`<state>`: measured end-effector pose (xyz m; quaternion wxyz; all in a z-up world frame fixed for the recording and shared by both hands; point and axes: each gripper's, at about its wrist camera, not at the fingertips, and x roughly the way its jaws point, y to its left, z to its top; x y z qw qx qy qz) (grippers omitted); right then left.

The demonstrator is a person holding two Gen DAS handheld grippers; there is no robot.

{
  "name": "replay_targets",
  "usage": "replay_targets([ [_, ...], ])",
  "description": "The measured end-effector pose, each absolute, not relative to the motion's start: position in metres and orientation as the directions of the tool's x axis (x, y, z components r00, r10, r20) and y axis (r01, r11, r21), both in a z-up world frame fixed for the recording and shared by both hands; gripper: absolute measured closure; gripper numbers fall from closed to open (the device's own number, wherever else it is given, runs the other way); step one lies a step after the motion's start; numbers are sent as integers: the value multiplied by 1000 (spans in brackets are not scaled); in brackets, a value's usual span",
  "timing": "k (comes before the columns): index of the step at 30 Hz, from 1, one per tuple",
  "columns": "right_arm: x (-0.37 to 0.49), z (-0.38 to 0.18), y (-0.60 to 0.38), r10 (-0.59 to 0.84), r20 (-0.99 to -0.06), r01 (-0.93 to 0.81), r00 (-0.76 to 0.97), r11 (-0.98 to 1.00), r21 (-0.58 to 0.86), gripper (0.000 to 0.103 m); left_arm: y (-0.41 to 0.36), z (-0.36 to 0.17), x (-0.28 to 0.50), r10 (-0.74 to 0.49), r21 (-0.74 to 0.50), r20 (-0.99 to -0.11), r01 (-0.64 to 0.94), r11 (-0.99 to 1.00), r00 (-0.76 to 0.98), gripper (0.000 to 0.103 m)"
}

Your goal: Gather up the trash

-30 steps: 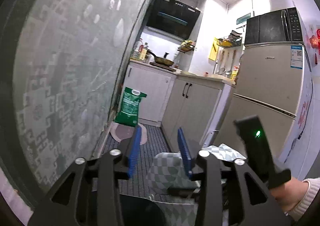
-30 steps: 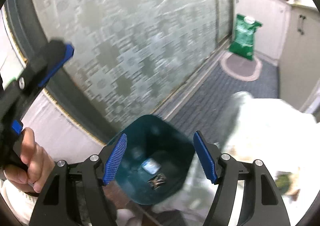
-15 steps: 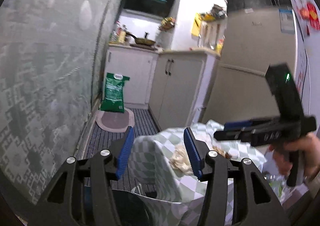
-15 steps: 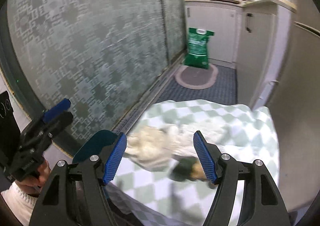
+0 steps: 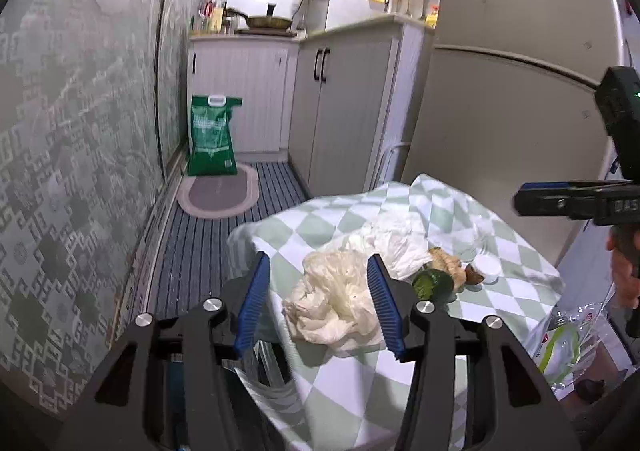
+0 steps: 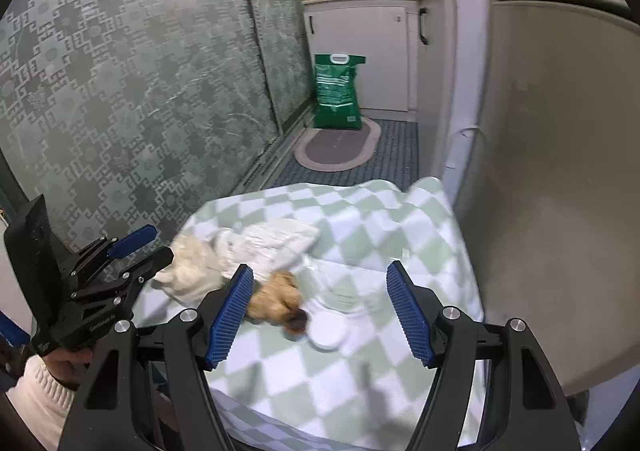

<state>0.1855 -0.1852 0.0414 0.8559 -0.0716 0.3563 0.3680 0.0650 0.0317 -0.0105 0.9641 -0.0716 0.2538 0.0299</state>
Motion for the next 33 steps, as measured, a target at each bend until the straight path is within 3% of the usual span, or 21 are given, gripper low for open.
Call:
replay_targets([
  [7,194,42,-208,561,-662,-674,497,730,113,33,25,-20,80,42,-105,-546,-118,987,837,53],
  [16,167,36,-184,630,-669,-794,394,600,97,33,17,-23,87,60,-71,-567,-121,990,821,70],
  [20,150,32,-162,637,-682,-835,358,546,71,39,15,-23,87,50,-76,-568,-112,991,822,77],
  [25,142,27,-136,629,-706,-863,326,503,50,54,17,-20,82,19,-113,-556,-98,989,831,82],
  [33,141,15,-116,608,-729,-872,313,488,33,57,24,-8,70,-9,-178,-500,-93,980,866,83],
])
